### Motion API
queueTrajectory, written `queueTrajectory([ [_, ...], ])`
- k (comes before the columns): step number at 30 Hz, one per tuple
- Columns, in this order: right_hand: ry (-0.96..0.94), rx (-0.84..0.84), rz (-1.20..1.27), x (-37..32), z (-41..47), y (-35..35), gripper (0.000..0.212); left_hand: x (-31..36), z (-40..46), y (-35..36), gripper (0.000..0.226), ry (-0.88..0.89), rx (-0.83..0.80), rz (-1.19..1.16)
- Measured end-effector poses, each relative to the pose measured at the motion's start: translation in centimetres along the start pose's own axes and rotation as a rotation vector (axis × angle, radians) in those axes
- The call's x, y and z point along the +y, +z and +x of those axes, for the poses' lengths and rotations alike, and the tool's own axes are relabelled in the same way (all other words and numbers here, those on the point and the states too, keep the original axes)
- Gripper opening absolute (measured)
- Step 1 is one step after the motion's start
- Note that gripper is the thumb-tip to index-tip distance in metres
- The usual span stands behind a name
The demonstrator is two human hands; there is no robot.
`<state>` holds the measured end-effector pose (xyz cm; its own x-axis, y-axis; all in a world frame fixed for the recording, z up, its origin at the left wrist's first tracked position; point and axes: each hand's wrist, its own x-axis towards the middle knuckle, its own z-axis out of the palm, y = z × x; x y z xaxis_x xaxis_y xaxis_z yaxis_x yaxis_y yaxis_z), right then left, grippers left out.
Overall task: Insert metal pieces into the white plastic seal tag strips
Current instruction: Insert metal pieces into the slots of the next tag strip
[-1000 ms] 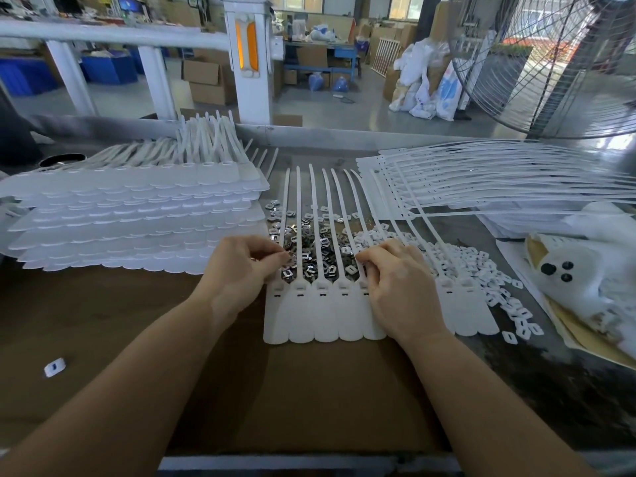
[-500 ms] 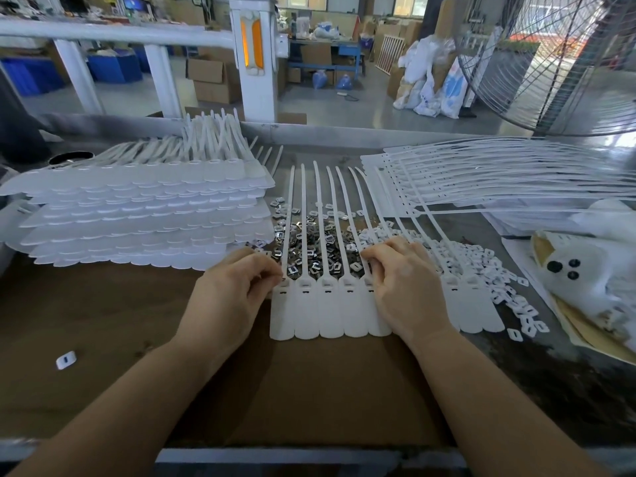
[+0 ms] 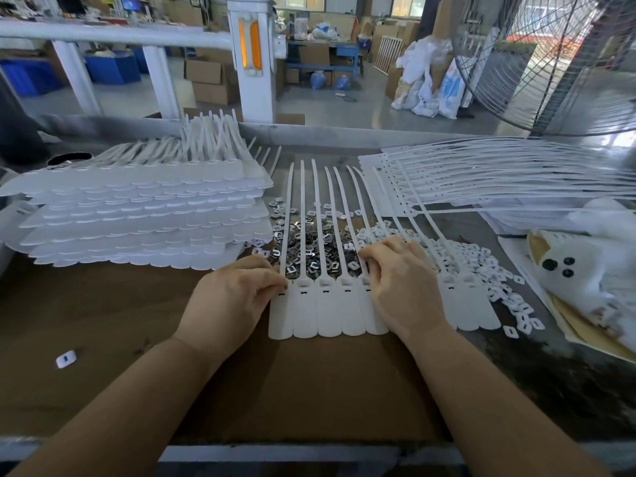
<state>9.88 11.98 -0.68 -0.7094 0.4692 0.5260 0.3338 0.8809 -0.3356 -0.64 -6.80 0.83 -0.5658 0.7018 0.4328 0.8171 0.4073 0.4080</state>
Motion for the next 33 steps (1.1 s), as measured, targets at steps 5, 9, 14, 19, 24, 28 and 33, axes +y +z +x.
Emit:
queueTrajectory([
  [5, -0.002, -0.001, -0.006, 0.1, 0.0, 0.0, 0.016, -0.6, 0.2, -0.1, 0.016, -0.228, 0.015, -0.175],
  [9, 0.002, -0.010, -0.012, -0.1, 0.0, 0.0, 0.017, -1.0, 0.5, -0.2, 0.013, -0.322, -0.014, -0.258],
  [14, 0.024, -0.047, -0.012, -0.2, -0.1, -0.1, 0.019, -0.7, 1.0, -0.4, 0.021, -0.333, -0.103, -0.246],
  [19, 0.025, -0.086, -0.029, -0.3, -0.2, -0.4, 0.022, 0.0, 2.2, 0.2, 0.023, -0.330, -0.075, -0.183],
  [24, 0.014, -0.137, -0.051, -0.4, 0.4, -0.8, 0.024, 1.5, 3.2, 2.1, 0.020, -0.228, -0.072, -0.112],
  [28, 0.016, -0.158, -0.105, -0.8, 1.4, -0.8, 0.022, 1.3, 3.2, 3.5, 0.039, -0.228, -0.171, -0.011],
  [33, -0.008, -0.112, -0.033, -2.3, 3.1, -0.1, 0.018, 1.0, 3.1, 4.1, 0.040, -0.213, -0.163, 0.039],
])
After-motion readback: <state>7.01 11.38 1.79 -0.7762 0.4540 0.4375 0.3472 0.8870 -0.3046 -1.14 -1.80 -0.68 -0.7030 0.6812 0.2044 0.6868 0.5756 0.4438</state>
